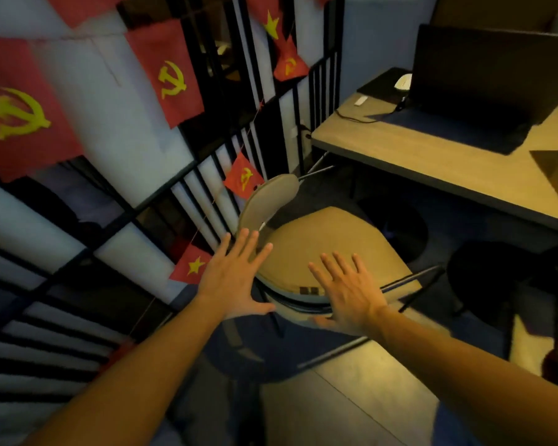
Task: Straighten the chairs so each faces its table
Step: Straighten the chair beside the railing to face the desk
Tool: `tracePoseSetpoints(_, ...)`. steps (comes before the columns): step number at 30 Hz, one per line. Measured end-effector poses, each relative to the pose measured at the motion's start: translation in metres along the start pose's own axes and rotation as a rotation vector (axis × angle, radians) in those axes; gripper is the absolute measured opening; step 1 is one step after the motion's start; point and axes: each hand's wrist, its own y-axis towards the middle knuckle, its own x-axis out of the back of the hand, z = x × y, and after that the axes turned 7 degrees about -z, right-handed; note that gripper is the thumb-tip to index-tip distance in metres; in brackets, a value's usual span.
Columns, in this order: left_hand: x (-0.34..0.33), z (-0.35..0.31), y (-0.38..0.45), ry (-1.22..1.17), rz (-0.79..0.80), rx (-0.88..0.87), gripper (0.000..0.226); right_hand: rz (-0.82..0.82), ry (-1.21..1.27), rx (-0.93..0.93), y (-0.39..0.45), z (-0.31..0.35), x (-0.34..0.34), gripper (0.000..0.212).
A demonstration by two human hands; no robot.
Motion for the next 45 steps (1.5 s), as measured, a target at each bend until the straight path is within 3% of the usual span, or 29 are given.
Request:
tracePoseSetpoints(9,-0.111,0.091,0.080,0.013,0.170,-0.352,0.124,0.146,0.055,-0.261,0.091,0.055,-0.053,0.106)
tracePoseSetpoints(17,-0.152,0.134,0.139,0.122,0.263,-0.629,0.125,0.245,0.134,-0.381,0.124,0.098,-0.082,0.096)
tracePoseSetpoints(20,-0.161,0.142,0.151,0.125,0.213,-0.686,0.121,0.229,0.128,-0.413,0.129,0.103,-0.088,0.087)
tracePoseSetpoints(24,-0.168,0.137,0.156,0.113,0.094,-0.688,0.107,0.220,0.148,-0.433,0.138,0.101,-0.096,0.069)
tracePoseSetpoints(29,-0.172,0.131,0.155,0.131,0.054,-0.646,0.103,0.179,0.126,-0.395,0.140,0.094,-0.104,0.048)
tracePoseSetpoints(39,-0.167,0.113,0.145,0.081,0.082,-0.522,0.110,0.175,0.130,-0.319,0.123,0.074,-0.101,0.041)
tracePoseSetpoints(45,-0.157,0.060,0.126,-0.007,0.094,-0.363,0.112,0.187,0.091,-0.299,0.087,0.031,-0.101,0.039)
